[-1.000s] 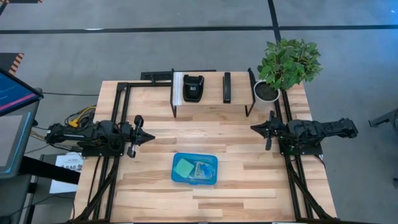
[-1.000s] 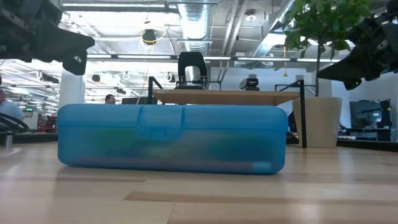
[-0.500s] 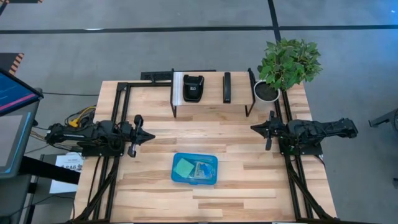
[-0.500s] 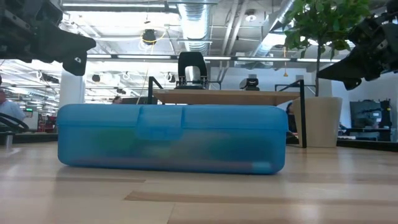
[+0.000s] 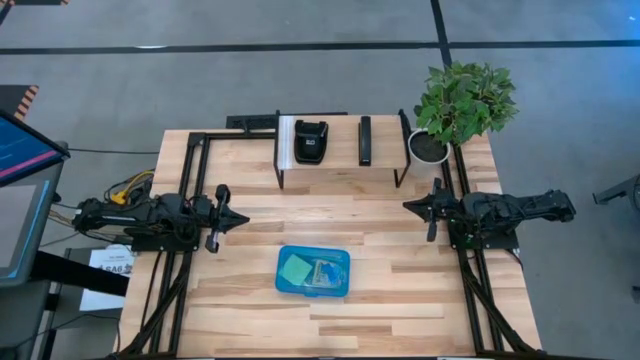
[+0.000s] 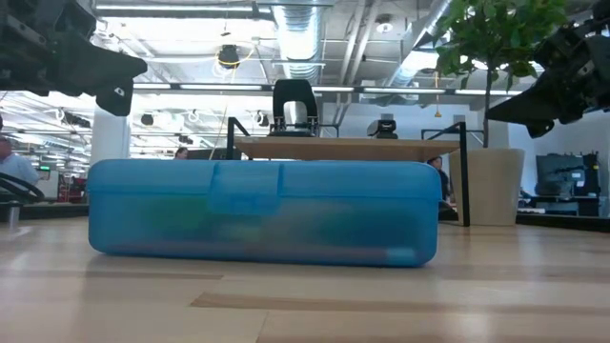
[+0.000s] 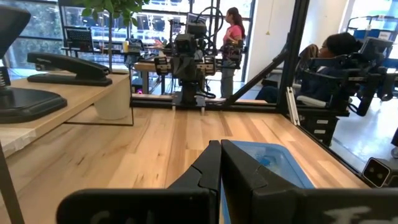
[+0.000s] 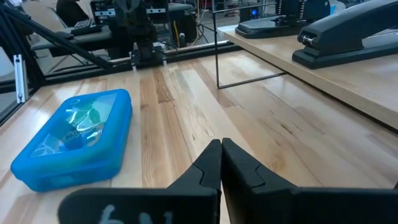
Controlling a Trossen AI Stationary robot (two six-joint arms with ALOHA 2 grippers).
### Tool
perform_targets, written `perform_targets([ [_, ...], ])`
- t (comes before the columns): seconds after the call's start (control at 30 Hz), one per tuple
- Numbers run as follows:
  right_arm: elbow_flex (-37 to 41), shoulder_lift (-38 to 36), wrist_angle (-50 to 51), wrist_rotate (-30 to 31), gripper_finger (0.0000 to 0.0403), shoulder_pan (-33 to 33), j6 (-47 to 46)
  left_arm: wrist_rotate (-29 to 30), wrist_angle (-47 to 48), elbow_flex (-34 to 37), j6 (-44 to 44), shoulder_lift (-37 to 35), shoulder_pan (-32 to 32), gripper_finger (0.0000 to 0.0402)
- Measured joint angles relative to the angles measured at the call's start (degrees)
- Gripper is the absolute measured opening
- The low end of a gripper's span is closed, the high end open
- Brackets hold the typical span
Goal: Pack school essentials
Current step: Return to Home Position
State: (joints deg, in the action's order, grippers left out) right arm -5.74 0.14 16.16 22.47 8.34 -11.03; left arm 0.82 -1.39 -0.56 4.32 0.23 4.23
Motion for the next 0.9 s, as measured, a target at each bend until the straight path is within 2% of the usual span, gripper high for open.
perform_targets([
  [0.9,0.02,0.00,0.04,-0.04,0.0027,-0.02,0.00,-0.03,0.93,-0.25,0.00,0.04,0.00,0.0000],
])
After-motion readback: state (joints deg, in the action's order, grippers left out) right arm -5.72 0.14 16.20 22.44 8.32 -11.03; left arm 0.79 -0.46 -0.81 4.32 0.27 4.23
